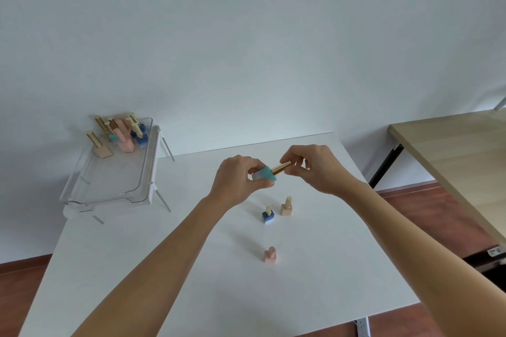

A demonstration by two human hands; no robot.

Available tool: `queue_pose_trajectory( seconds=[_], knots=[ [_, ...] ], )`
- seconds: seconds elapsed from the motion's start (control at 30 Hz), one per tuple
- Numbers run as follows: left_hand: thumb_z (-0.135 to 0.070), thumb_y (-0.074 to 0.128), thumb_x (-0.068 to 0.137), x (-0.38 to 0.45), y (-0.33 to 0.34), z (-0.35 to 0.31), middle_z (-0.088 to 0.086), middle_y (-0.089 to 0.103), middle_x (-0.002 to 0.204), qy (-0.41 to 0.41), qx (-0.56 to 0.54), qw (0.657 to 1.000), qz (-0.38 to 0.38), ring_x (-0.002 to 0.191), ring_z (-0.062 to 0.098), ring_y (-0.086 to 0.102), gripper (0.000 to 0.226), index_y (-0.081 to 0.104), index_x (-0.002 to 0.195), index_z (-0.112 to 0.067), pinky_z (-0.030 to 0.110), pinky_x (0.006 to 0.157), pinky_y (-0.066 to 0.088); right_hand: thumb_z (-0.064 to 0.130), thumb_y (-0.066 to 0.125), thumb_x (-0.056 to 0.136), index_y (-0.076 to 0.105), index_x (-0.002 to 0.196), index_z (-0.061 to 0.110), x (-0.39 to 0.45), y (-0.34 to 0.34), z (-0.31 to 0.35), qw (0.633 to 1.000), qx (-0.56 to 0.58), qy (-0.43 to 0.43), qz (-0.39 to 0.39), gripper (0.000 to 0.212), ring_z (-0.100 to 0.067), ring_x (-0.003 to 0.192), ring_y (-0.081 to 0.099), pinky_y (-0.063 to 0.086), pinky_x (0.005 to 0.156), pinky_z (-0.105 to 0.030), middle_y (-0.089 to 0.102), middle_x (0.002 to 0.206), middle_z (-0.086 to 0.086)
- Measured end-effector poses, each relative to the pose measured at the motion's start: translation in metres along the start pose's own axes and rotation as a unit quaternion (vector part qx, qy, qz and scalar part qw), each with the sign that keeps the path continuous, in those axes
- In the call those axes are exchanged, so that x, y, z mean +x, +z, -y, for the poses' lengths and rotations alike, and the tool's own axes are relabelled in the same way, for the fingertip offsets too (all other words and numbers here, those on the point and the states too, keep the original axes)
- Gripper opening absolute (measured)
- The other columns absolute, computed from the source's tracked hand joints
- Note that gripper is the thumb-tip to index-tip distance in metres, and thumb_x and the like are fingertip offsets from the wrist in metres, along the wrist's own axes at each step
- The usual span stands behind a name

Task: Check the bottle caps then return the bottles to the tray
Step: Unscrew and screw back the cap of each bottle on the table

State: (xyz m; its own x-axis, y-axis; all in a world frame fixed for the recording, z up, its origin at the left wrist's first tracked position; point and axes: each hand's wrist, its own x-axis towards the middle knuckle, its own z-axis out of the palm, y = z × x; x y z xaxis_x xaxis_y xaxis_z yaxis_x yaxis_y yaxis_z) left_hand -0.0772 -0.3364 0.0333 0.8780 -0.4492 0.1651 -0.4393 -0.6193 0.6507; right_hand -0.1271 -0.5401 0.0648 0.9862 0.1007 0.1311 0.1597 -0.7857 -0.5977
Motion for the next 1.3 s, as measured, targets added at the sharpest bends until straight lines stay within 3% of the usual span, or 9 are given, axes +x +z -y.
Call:
queue_pose_trajectory(
  seconds=[0.3, 0.43, 0.53, 0.6, 0.7, 0.9, 1.03, 1.13, 1.3],
  knots=[
    [-0.045, 0.081, 0.07, -0.002, 0.015, 0.005, -0.007, 0.07, 0.078, 0.013, 0.021, 0.999, -0.032, 0.077, 0.012, 0.056, 0.03, 0.074, 0.093, -0.027, 0.027, 0.065, 0.043, 0.02, 0.062, 0.091, 0.069, 0.088, 0.014, -0.003, 0.018, -0.001, 0.999, -0.01, 0.027, -0.045, 0.01, -0.017, 0.06, 0.053, 0.037, 0.053, -0.016, 0.07, 0.069, 0.001],
    [-0.045, 0.08, 0.07, -0.009, 0.032, 0.016, -0.006, 0.07, 0.077, -0.003, 0.008, 1.0, -0.021, 0.074, 0.015, 0.056, 0.03, 0.074, 0.092, -0.026, 0.029, 0.063, 0.044, 0.02, 0.064, 0.09, 0.07, 0.088, 0.016, -0.005, 0.03, -0.012, 0.998, -0.004, 0.055, -0.018, 0.007, -0.01, 0.058, 0.052, 0.039, 0.051, -0.009, 0.066, 0.066, 0.007],
    [-0.041, 0.08, 0.071, -0.017, 0.052, 0.029, -0.008, 0.072, 0.086, -0.046, -0.03, 0.998, 0.021, 0.078, 0.015, 0.057, 0.031, 0.073, 0.096, -0.025, 0.033, 0.072, 0.048, 0.02, 0.065, 0.089, 0.071, 0.09, 0.015, -0.01, 0.045, -0.022, 0.997, 0.001, 0.08, 0.008, 0.008, -0.011, 0.063, 0.054, 0.04, 0.054, -0.007, 0.066, 0.069, 0.006],
    [-0.035, 0.08, 0.072, -0.024, 0.066, 0.041, -0.009, 0.071, 0.101, -0.076, -0.037, 0.994, 0.063, 0.084, 0.012, 0.056, 0.043, 0.068, 0.112, -0.026, 0.03, 0.078, 0.049, 0.02, 0.065, 0.089, 0.072, 0.095, 0.012, -0.013, 0.058, -0.031, 0.995, -0.002, 0.097, 0.023, 0.012, -0.013, 0.071, 0.057, 0.036, 0.057, -0.008, 0.072, 0.079, -0.001],
    [-0.024, 0.077, 0.074, -0.042, 0.084, 0.066, -0.006, 0.063, 0.121, -0.118, -0.028, 0.983, 0.141, 0.093, 0.01, 0.051, 0.061, 0.054, 0.131, -0.024, 0.022, 0.083, 0.041, 0.018, 0.066, 0.088, 0.073, 0.097, 0.007, -0.018, 0.073, -0.05, 0.991, -0.016, 0.127, 0.051, 0.016, -0.019, 0.082, 0.065, 0.041, 0.07, -0.019, 0.075, 0.09, -0.006],
    [-0.022, 0.083, 0.067, -0.079, 0.125, 0.097, -0.005, 0.054, 0.132, -0.182, -0.041, 0.947, 0.261, 0.106, 0.012, 0.049, 0.076, 0.05, 0.136, -0.019, 0.023, 0.089, 0.039, 0.018, 0.065, 0.087, 0.072, 0.097, 0.004, -0.029, 0.101, -0.089, 0.972, -0.067, 0.191, 0.117, 0.019, -0.033, 0.092, 0.063, 0.051, 0.085, -0.041, 0.073, 0.094, -0.012],
    [-0.016, 0.088, 0.059, -0.092, 0.15, 0.101, -0.001, 0.063, 0.116, -0.185, -0.056, 0.943, 0.271, 0.105, 0.016, 0.061, 0.066, 0.062, 0.12, -0.016, 0.027, 0.092, 0.048, 0.016, 0.058, 0.088, 0.069, 0.097, 0.004, -0.035, 0.117, -0.102, 0.965, -0.1, 0.199, 0.141, 0.018, -0.033, 0.092, 0.061, 0.05, 0.085, -0.043, 0.071, 0.094, -0.012],
    [-0.011, 0.087, 0.058, -0.095, 0.163, 0.102, 0.001, 0.064, 0.098, -0.179, -0.076, 0.951, 0.24, 0.087, 0.019, 0.065, 0.043, 0.07, 0.097, -0.019, 0.027, 0.084, 0.051, 0.014, 0.053, 0.09, 0.068, 0.102, 0.005, -0.038, 0.126, -0.107, 0.96, -0.12, 0.204, 0.151, 0.02, -0.034, 0.092, 0.06, 0.051, 0.083, -0.043, 0.07, 0.098, -0.013],
    [-0.018, 0.084, 0.064, -0.099, 0.176, 0.103, 0.001, 0.066, 0.089, -0.178, -0.078, 0.964, 0.182, 0.083, 0.019, 0.065, 0.024, 0.073, 0.085, -0.019, 0.034, 0.078, 0.054, 0.015, 0.051, 0.092, 0.065, 0.103, 0.003, -0.042, 0.137, -0.112, 0.952, -0.15, 0.205, 0.169, 0.022, -0.034, 0.095, 0.056, 0.051, 0.081, -0.045, 0.068, 0.098, -0.018]
  ],
)
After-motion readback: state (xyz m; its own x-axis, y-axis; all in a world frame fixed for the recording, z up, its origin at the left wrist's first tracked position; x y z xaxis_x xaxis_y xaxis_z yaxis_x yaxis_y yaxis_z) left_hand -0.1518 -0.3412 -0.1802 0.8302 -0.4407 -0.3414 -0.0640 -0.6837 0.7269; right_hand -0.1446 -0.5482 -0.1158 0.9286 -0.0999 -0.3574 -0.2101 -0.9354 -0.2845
